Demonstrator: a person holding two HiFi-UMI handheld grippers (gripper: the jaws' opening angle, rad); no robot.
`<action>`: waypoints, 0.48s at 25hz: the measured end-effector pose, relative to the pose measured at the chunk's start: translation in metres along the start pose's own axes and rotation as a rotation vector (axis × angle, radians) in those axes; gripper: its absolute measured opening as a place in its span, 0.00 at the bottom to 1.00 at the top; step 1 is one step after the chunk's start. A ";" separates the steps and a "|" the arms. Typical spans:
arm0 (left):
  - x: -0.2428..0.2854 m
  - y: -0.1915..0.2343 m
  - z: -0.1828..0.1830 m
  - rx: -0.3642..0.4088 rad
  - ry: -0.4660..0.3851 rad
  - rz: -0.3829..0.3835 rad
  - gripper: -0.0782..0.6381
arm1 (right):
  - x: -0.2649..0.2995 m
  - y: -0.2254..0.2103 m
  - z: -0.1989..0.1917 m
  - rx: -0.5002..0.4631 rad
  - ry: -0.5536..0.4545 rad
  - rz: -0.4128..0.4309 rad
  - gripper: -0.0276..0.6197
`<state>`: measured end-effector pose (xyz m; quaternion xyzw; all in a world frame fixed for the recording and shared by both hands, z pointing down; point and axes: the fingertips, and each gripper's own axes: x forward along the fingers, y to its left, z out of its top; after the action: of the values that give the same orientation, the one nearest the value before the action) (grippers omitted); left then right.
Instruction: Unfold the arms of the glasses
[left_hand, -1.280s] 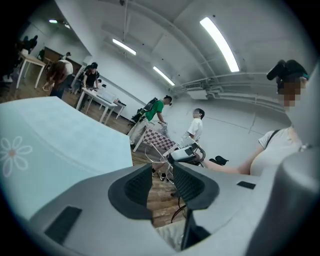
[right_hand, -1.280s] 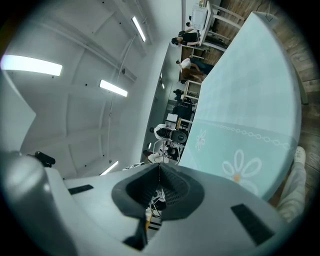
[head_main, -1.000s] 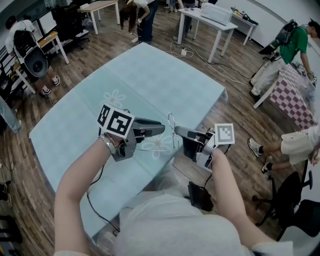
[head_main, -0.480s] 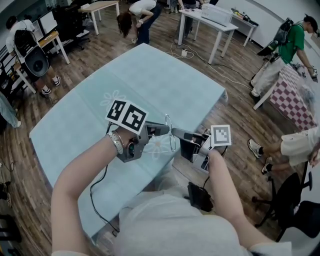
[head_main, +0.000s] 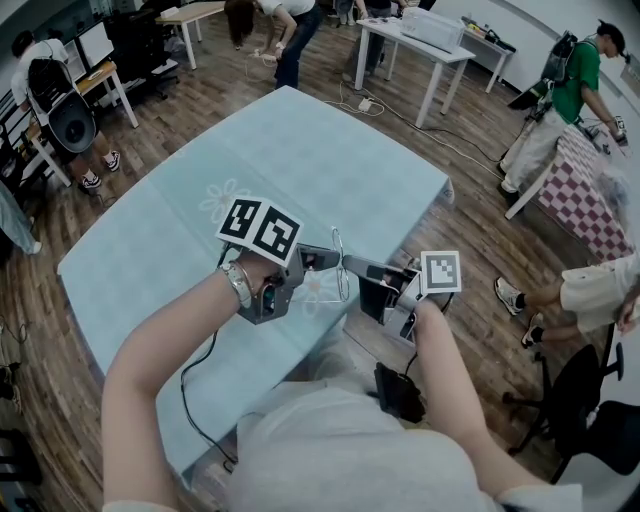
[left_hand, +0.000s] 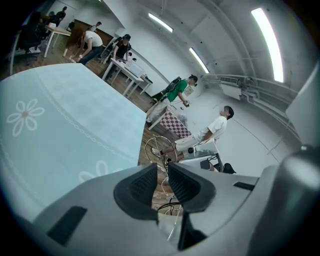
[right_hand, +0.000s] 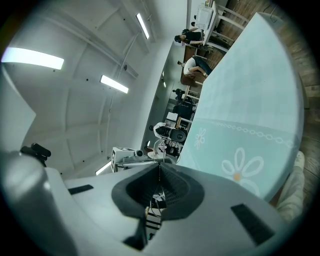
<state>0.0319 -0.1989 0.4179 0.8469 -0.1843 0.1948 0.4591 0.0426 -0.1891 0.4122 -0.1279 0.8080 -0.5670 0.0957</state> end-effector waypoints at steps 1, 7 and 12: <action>-0.001 0.000 0.000 0.000 0.001 0.001 0.21 | 0.000 0.001 0.000 -0.002 0.001 0.001 0.06; -0.009 0.000 0.001 0.024 0.018 0.026 0.20 | 0.002 0.005 0.001 -0.011 0.004 0.001 0.06; -0.012 0.002 0.001 0.058 0.035 0.055 0.18 | 0.001 0.004 0.002 -0.012 0.003 0.002 0.06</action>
<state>0.0207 -0.1994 0.4129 0.8509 -0.1937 0.2273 0.4322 0.0415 -0.1896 0.4076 -0.1267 0.8117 -0.5623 0.0943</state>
